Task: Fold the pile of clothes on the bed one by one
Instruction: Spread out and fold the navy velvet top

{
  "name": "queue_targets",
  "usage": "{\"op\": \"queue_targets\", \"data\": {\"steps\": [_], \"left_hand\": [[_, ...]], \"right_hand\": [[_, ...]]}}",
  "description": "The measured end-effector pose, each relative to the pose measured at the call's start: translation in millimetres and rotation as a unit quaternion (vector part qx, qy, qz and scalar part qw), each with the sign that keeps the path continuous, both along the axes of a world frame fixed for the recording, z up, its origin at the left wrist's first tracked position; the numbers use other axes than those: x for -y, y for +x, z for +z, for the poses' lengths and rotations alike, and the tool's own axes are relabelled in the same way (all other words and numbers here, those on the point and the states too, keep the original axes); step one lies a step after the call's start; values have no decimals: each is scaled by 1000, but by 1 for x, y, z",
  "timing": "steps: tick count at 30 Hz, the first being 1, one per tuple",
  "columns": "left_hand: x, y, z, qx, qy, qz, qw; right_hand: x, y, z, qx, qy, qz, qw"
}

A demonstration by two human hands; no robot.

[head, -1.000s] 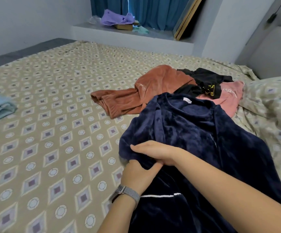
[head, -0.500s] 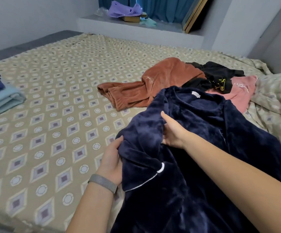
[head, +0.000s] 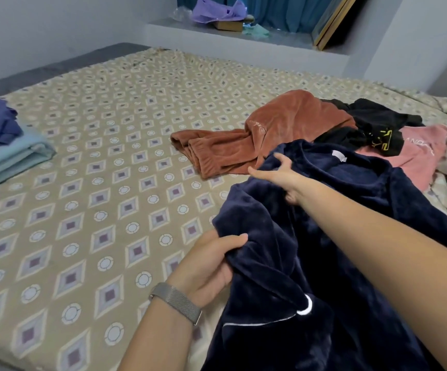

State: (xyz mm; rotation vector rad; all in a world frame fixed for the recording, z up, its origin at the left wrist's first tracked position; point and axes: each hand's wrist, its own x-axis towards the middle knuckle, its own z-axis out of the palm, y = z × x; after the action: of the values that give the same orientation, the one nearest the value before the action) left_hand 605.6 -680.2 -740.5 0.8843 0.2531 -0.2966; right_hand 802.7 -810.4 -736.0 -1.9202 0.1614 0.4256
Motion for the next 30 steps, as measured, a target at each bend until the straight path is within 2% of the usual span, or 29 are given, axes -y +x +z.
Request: {"op": "queue_targets", "data": {"steps": [2,5,7,9,11,12,14,16,18,19,20,22,23,25,27,29,30], "left_hand": [[-4,2,1,14,-30,-1,999],[-3,5,-7,-12,17,17,1000],[0,7,-18,-59,100,13,993],[4,7,-32,-82,241,-35,966],[10,6,-40,-76,382,-80,918],[12,5,-39,-79,411,-75,905],[17,0,-29,-94,372,-46,922],[24,-4,-18,-70,336,-34,939],[32,-9,-13,-24,316,-50,947],[36,-13,-10,-7,276,-68,959],[41,-16,-6,6,230,-88,969],[49,-21,0,24,149,-124,981],[51,-22,0,28,130,-132,982],[54,-26,-2,21,147,-130,980],[56,-29,-10,22,293,-117,949],[57,-33,-16,9,489,-84,868],[57,-37,-14,-7,537,-70,841]], "right_hand": [[6,10,10,53,-17,78,995],[31,29,21,91,-6,43,995],[51,35,11,97,-54,3,994],[64,26,-9,51,-99,-2,994],[66,11,-27,43,-85,-38,995],[64,2,-30,55,-46,-83,994],[62,-12,-36,27,81,-169,982],[60,-28,-39,-75,189,-138,969],[61,-51,-33,-107,159,-65,979],[64,-59,-29,-100,137,-52,984],[67,-65,-24,-78,131,-54,987],[77,-76,-13,-46,178,-85,979],[82,-83,-7,-48,202,-105,972],[94,-101,-4,-110,210,-123,964],[101,-131,-5,-204,178,-72,960],[106,-164,-8,-261,148,-5,954],[108,-179,-10,-273,146,25,951]]}}
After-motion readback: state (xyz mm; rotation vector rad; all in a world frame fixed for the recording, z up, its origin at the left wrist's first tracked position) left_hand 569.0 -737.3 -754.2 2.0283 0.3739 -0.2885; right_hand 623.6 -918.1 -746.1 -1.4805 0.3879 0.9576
